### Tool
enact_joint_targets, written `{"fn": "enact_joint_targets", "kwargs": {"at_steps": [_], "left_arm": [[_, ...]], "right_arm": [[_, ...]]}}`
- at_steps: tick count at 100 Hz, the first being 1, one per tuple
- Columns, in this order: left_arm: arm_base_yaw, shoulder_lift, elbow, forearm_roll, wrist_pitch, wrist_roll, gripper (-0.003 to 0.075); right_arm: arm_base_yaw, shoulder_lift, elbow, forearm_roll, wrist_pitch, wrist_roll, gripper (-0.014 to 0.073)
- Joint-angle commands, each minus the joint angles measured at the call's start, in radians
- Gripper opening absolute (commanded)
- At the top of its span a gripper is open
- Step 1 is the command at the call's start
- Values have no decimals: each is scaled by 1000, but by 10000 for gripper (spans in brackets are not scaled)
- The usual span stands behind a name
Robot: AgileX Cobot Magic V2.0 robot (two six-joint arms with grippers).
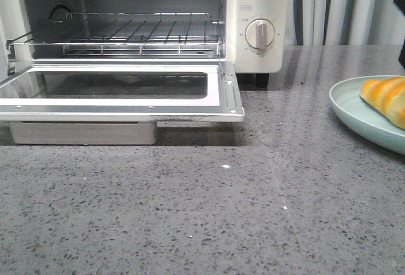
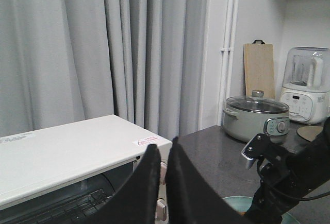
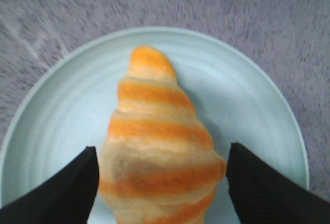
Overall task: Put bread in oven
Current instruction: 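Lower the right gripper and close it on the bread roll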
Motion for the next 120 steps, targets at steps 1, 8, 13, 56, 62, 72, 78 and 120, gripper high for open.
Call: {"fn": "enact_joint_targets", "kwargs": {"at_steps": [1,8,13,56,62,72,78,120], "left_arm": [[-9,8,-35,-10,-34,-5,-20],[-9,8,-35,-10,-34,-5,-20],[-9,8,-35,-6,-34,-5,-20],[-9,8,-35,7,-34,-5,-20],[-9,8,-35,9,-34,-5,-20],[-9,8,-35,11,-34,-5,-20],[-9,8,-35,11,-34,-5,-20],[-9,8,-35,15,-34,-5,-20]], "right_arm": [[-7,34,-80,-25,59,0,473],[-7,59,-117,-25,112,0,473],[-7,74,-141,-23,144,-12,473],[-7,169,-193,31,185,-44,473],[-7,180,-193,34,185,-44,468],[-7,185,-193,38,181,-44,467],[-7,187,-193,38,181,-44,467],[-7,187,-193,42,195,-44,159]]}}
